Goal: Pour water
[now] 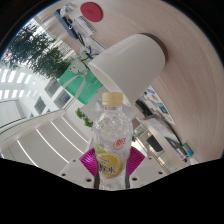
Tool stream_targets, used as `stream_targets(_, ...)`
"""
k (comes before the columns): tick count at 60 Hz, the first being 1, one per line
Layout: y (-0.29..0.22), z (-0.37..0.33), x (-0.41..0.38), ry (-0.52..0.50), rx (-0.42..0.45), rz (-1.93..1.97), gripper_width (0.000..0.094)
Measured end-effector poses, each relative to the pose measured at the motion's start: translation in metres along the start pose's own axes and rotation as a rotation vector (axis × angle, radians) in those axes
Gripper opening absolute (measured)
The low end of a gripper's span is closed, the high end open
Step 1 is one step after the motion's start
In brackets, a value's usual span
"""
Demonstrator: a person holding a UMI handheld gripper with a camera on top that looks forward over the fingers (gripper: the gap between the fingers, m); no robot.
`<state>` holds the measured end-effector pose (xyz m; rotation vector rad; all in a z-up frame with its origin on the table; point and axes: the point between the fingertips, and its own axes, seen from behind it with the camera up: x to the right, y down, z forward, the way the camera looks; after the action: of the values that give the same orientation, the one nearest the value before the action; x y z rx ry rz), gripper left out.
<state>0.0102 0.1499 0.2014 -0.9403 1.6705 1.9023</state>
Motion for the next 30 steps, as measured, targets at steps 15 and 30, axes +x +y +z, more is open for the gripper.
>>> stream_targets(15, 0.043, 0.01, -0.027, 0.061, -0.101, -0.366, 0.0343)
stream_targets(30, 0.039, -0.032, -0.24, -0.132, 0.108, -1.661, 0.0384)
